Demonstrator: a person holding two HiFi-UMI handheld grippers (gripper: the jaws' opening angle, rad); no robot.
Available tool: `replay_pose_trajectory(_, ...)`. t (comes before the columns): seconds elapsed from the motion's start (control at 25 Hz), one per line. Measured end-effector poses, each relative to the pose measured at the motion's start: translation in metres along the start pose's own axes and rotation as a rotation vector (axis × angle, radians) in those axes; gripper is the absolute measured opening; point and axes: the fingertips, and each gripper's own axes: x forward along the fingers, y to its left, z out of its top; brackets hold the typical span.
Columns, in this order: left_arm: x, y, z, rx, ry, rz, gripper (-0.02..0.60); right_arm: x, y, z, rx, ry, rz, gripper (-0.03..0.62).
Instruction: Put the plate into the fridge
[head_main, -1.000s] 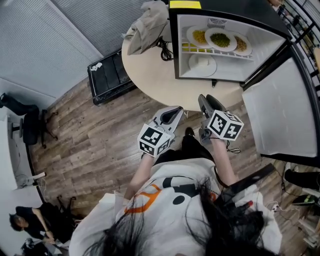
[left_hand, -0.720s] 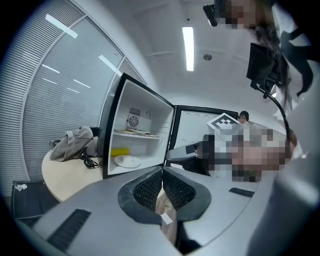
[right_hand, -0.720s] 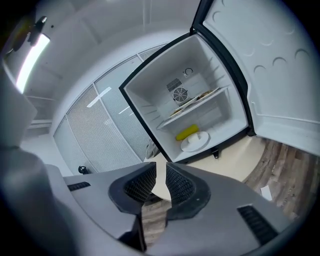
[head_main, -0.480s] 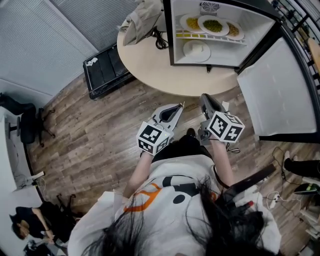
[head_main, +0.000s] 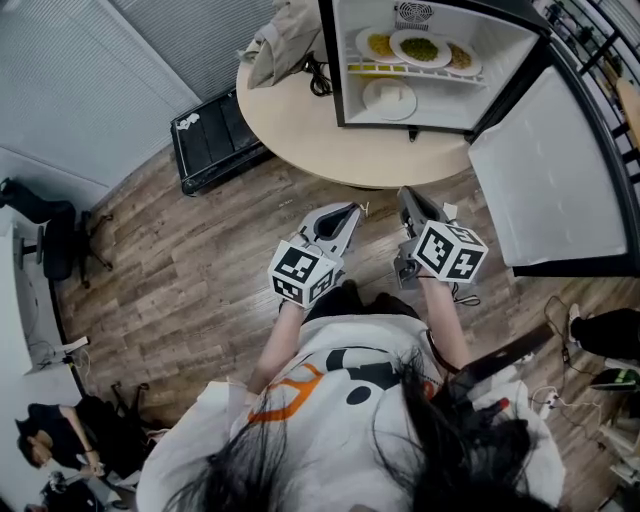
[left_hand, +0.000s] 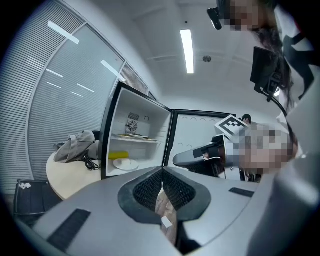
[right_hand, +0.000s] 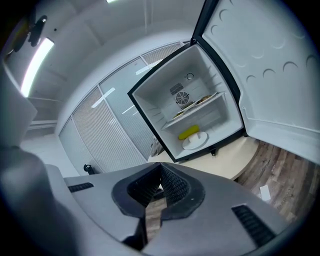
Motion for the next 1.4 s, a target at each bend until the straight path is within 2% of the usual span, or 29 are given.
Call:
replay_pose_trajectory(0.2,0.003,-0.01,0.007,-0.006,-0.01,0.019,0.011,-0.015,-0.004,0.001,-0.016,0.021,0.005,0.017)
replay_pose_trajectory(0.96,0.015,-0.063,-0.002,0.016,0.025,-0.042,0.011,-0.052,-0.029,-0.012,0.02,0.041,-0.016,0.016)
replay_pose_trajectory(1.4,0.009,-0.063,-0.005,0.013,0.019,-0.033,0.012,-0.055,-0.032,-0.019,0.026,0.052,-0.024,0.016)
